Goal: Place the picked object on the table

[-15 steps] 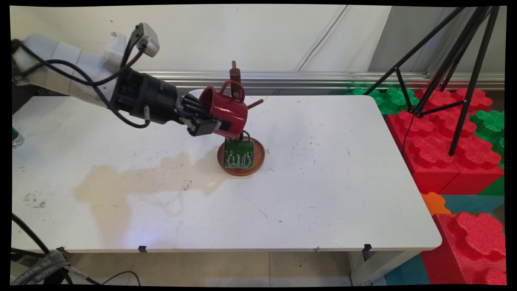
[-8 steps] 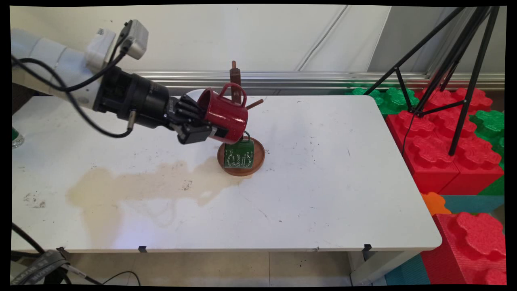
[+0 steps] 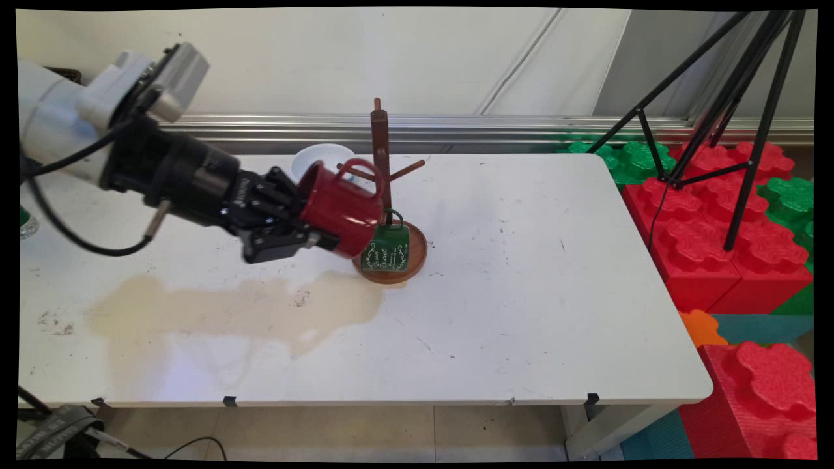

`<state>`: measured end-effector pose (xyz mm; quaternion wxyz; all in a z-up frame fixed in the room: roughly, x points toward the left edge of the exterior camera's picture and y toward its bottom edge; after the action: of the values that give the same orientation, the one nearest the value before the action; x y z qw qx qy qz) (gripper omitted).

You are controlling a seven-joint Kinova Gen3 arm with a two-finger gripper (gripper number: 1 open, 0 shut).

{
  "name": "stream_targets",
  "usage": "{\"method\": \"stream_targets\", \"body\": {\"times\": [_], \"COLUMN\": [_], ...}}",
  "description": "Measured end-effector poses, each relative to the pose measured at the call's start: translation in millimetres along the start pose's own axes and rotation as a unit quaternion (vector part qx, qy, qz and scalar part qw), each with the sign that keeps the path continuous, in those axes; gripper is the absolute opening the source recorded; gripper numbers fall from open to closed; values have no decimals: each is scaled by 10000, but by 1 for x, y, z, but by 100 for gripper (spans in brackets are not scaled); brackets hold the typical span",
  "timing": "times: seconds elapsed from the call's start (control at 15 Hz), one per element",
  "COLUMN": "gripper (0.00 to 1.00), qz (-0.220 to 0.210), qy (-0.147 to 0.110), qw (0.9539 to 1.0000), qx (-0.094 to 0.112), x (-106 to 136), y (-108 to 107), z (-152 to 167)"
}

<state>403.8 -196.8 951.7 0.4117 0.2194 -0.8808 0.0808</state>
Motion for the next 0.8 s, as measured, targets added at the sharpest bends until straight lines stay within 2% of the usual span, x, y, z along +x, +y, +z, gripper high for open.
{"method": "stream_targets", "body": {"times": [0.33, 0.53, 0.8], "gripper": [0, 0, 0], "qz": [272, 364, 432], "qy": [-527, -861, -1327], "qw": [9982, 9953, 9890], "qx": [124, 264, 491], "x": [-21, -35, -52], "y": [-11, -23, -48], "z": [-39, -62, -84]}}
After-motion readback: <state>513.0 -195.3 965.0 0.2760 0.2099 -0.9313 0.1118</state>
